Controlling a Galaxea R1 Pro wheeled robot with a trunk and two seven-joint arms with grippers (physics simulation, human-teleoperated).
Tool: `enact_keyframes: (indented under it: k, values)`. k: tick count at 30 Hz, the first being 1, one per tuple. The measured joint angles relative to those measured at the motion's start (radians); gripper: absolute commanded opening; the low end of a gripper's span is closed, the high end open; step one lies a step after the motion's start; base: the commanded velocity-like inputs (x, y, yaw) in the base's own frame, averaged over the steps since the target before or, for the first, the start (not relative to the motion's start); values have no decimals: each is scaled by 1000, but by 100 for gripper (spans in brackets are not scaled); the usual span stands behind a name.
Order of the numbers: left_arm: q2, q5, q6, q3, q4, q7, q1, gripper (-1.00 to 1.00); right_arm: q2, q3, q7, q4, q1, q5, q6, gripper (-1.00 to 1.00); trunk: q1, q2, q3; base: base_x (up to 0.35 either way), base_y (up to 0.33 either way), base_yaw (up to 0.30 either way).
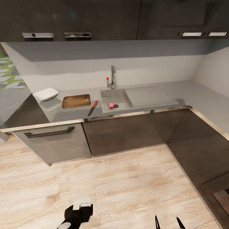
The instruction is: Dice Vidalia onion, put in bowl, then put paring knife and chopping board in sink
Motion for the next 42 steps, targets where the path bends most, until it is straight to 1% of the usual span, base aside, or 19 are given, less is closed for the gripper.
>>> enact_keyframes:
  k: [1, 3, 4, 7, 9, 10, 11, 12, 13, 14, 16, 18, 20, 22, 23, 29, 30, 33, 42]
  values:
    - [-5, -6, 38, -26, 0, 2, -51, 100, 0, 0, 0, 1, 0, 0, 0, 100, 0, 0, 0, 0, 0, 0]
    - [-8, -10, 64, -55, -1, 4, -109, 100, 0, 0, 0, 1, 0, 0, 0, 100, 0, 0, 0, 0, 0, 0]
    - [-12, -12, 82, -78, -2, 6, -160, 100, 0, 0, 0, 2, 0, 0, 0, 100, 0, 0, 0, 0, 0, 0]
    - [-18, -14, 139, -103, -2, 8, -277, 100, 0, 0, 0, 3, 0, -2, 0, 100, 0, 0, 0, 0, 0, 0]
    - [-21, -11, 225, -112, -1, 6, -370, 100, 0, 0, 0, 3, 0, -5, 0, 100, 0, 0, 0, 0, 0, 0]
    - [-23, -3, 283, -116, 3, 5, -435, 100, 0, 0, 0, 4, 0, -6, 1, 100, 0, 0, 0, 0, 0, 0]
    - [-24, 5, 304, -117, 7, 4, -477, 100, 0, 0, 0, 4, 0, -6, 1, 100, 0, 0, 0, 0, 0, 0]
    - [-26, 70, 343, -119, 56, 3, -588, 100, -1, 0, 0, 4, 0, -8, 1, 100, 0, 0, 0, 0, 0, 0]
    - [-26, 113, 354, -120, 96, 5, -737, 100, -1, 0, 0, 5, 0, -8, 1, 100, 0, 0, 0, 0, 0, 0]
    - [-26, 166, 360, -121, 139, 7, -790, 100, -1, 0, 0, 5, 0, -8, 1, 100, 0, 0, 0, 0, 0, 0]
    - [-27, 228, 366, -121, 202, 10, -867, 100, -1, 0, 0, 6, 0, -9, 1, 100, 0, 0, 0, 0, 0, 0]
    - [-27, 262, 368, -121, 258, 16, -927, 100, -1, 0, 0, 7, 0, -9, 1, 100, 0, 0, 0, 0, 0, 0]
    - [-27, 279, 369, -121, 306, 37, -970, 100, -1, 0, -2, 7, 0, -9, 3, 100, 0, 0, 0, 0, 0, 0]
    - [-25, 294, 370, -121, 341, 102, -1005, 100, -1, 0, -3, 10, 0, -9, 5, 100, 0, 0, 0, 0, 0, 0]
    - [-25, 297, 370, -121, 341, 109, -1008, 100, -1, 0, -3, 11, 0, -9, 5, 100, 0, 0, 0, 0, 0, 0]
    - [-17, 304, 372, -125, 245, 129, -1017, 100, 0, 1, -1, 26, 0, -9, 3, 100, 0, 0, 0, 0, 0, 0]
    - [-14, 304, 376, -130, 173, 131, -1018, 100, -1, 1, -1, 44, 0, -9, 3, 100, 0, 0, 0, 0, 0, 0]
    - [-14, 305, 379, -133, 114, 134, -1018, 100, -1, -1, -1, 69, 0, -9, 2, 100, 0, 0, 0, 8, -7, 0]
    - [-13, 303, 380, -134, 118, 135, -1018, 100, 0, -1, -2, 80, 0, -13, 1, 100, -1, 0, 0, 191, -165, 0]
